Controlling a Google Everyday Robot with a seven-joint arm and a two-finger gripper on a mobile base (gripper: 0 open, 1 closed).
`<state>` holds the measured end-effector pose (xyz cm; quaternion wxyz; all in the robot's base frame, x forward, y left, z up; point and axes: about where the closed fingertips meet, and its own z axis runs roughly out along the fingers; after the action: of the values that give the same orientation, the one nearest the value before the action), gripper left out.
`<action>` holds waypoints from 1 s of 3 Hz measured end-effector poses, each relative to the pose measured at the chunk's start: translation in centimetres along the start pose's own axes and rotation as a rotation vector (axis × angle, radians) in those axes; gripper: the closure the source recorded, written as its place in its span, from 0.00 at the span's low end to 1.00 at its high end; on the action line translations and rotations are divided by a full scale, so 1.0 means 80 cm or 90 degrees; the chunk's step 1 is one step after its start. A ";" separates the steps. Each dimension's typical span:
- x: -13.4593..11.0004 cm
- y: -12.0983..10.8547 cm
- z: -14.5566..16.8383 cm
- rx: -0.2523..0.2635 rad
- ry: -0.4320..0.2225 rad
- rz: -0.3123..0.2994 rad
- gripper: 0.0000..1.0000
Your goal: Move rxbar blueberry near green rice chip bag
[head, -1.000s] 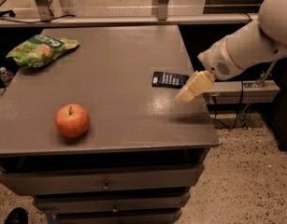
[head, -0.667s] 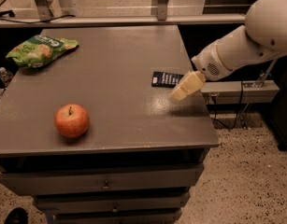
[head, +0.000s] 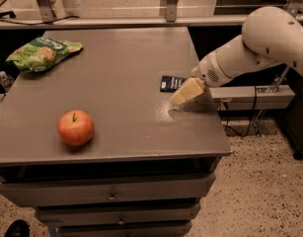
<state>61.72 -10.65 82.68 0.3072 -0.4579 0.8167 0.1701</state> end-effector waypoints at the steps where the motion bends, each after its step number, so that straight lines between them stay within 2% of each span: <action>1: -0.003 -0.003 0.011 -0.007 -0.001 0.012 0.40; 2: -0.006 -0.003 0.009 -0.007 -0.001 0.012 0.72; 3: -0.008 -0.003 0.006 -0.007 -0.001 0.012 0.94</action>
Offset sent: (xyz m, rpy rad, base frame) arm 0.0118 0.0091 -0.0067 0.0354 0.0306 -0.0149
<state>62.36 -10.10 82.78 0.3039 -0.4518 0.8197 0.1777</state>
